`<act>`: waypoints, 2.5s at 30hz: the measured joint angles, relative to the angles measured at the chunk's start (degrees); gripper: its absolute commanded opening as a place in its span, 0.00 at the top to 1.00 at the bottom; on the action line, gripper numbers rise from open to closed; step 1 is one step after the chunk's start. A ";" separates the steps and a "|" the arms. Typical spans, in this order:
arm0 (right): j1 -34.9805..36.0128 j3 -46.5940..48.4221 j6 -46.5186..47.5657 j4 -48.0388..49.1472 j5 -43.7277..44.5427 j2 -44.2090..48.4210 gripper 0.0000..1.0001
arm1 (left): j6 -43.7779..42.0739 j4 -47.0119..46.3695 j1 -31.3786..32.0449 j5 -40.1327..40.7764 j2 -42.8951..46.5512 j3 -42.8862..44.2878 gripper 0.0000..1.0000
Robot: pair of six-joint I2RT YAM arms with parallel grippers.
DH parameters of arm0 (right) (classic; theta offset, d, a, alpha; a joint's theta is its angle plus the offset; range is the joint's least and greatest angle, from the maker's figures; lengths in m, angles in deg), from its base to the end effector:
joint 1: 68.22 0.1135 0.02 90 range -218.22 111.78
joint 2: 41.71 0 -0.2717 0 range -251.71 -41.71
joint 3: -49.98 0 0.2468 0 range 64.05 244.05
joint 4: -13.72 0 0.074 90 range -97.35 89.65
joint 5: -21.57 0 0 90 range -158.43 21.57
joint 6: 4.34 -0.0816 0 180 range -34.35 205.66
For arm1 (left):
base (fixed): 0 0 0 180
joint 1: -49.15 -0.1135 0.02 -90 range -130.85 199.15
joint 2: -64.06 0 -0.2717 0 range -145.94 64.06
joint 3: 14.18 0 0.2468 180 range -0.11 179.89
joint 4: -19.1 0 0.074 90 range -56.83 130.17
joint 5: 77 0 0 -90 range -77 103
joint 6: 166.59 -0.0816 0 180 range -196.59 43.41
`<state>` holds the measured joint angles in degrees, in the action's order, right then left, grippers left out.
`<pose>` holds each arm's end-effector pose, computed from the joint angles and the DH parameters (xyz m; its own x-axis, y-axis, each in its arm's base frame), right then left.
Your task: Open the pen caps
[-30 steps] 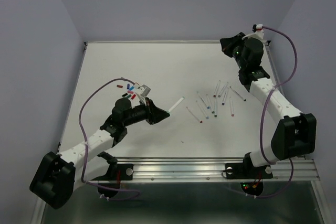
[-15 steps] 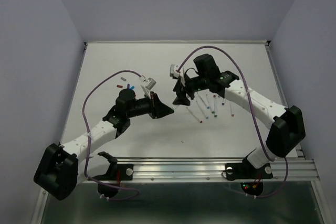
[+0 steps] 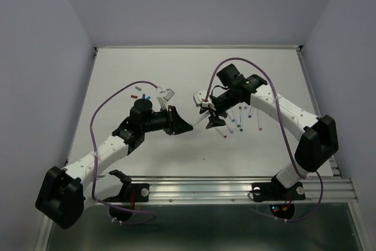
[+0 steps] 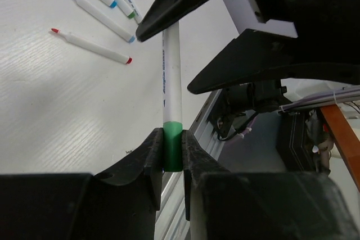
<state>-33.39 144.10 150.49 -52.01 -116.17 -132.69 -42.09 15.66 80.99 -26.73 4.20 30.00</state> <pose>0.2367 0.2383 0.2843 0.2908 -0.5391 -0.7904 -0.9418 -0.3069 -0.1372 0.1890 -0.1787 0.2528 -0.6788 -0.0912 -0.7286 0.6697 0.3302 -0.6652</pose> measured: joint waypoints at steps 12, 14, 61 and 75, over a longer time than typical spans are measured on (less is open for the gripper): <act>3.26 0.24 -3.65 2.75 1.44 -1.44 0.99 | -1.42 5.88 -0.39 1.25 1.03 3.74 1.00; 3.26 0.24 -3.30 2.73 1.55 -1.40 0.99 | -1.62 5.92 -0.39 1.01 1.01 3.74 1.00; -13.09 -17.53 -73.40 40.17 52.92 4.74 0.94 | 15.82 41.11 -0.76 65.16 -25.88 27.80 1.00; -13.09 -25.20 -82.49 38.91 57.40 0.83 0.89 | 12.83 37.66 -8.24 66.16 -37.31 31.58 0.89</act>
<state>-46.49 118.90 68.01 -13.10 -58.78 -131.86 -29.26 53.32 72.75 39.43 -33.11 61.58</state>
